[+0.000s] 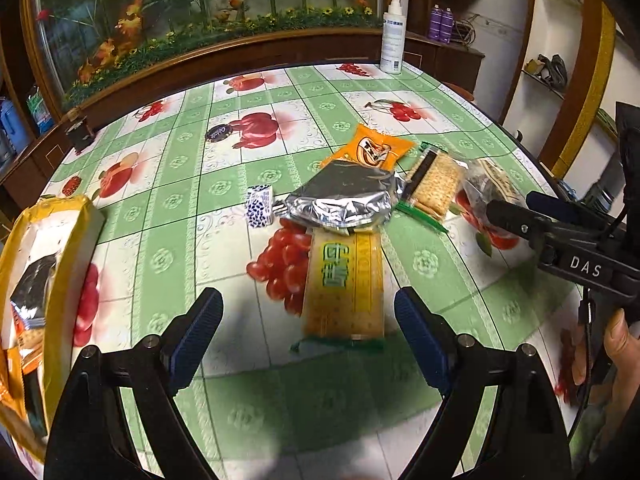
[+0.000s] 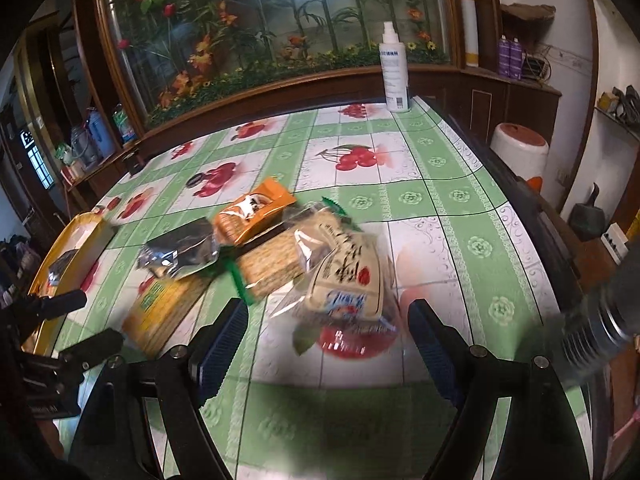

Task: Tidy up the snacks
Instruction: 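Grasp the yellow-green WEIDAN cracker pack with the left tool while the right grasps a clear printed bag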

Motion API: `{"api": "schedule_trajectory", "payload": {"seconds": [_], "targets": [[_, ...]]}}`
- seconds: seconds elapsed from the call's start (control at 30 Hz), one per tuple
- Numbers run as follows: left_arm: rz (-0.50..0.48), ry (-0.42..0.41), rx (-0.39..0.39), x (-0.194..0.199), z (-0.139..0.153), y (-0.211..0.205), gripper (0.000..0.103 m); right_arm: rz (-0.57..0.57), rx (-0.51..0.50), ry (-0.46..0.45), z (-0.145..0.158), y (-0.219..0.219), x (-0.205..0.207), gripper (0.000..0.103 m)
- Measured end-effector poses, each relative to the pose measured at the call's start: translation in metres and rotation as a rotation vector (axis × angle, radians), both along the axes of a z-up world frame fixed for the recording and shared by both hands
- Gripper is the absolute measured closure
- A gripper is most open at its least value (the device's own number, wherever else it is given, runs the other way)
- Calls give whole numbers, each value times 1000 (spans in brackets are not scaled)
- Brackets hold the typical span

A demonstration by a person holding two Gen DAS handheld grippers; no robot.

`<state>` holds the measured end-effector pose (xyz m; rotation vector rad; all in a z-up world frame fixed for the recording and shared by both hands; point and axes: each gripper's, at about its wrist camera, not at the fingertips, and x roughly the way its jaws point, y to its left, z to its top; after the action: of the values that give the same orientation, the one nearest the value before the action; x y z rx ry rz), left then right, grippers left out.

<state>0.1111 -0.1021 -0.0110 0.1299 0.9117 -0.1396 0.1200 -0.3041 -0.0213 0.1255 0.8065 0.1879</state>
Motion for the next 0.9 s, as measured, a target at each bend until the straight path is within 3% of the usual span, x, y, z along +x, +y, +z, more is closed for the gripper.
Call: {"api": "schedule_trajectory", "payload": {"seconds": [0.13, 0.2, 0.23, 0.3, 0.33, 0.43, 0.63, 0.9], "targets": [[-4, 45, -5, 15, -14, -3, 15, 7, -20, 26, -10, 5, 19, 19], [8, 62, 6, 19, -23, -5, 15, 17, -36, 41, -15, 9, 25, 22], [12, 69, 4, 20, -27, -5, 15, 19, -46, 52, -18, 10, 27, 29], [24, 53, -5, 19, -29, -3, 20, 24, -61, 50, -19, 13, 26, 30], [23, 47, -4, 18, -28, -3, 25, 27, -71, 48, -18, 13, 25, 32], [-5, 38, -7, 14, -24, -3, 57, 26, -87, 42, -15, 14, 20, 36], [-20, 51, -40, -3, -22, 12, 58, 53, -59, 46, -11, 19, -6, 38], [8, 41, -107, -47, -9, 50, 59, 132, 41, 9, 11, 41, -61, 55]]}}
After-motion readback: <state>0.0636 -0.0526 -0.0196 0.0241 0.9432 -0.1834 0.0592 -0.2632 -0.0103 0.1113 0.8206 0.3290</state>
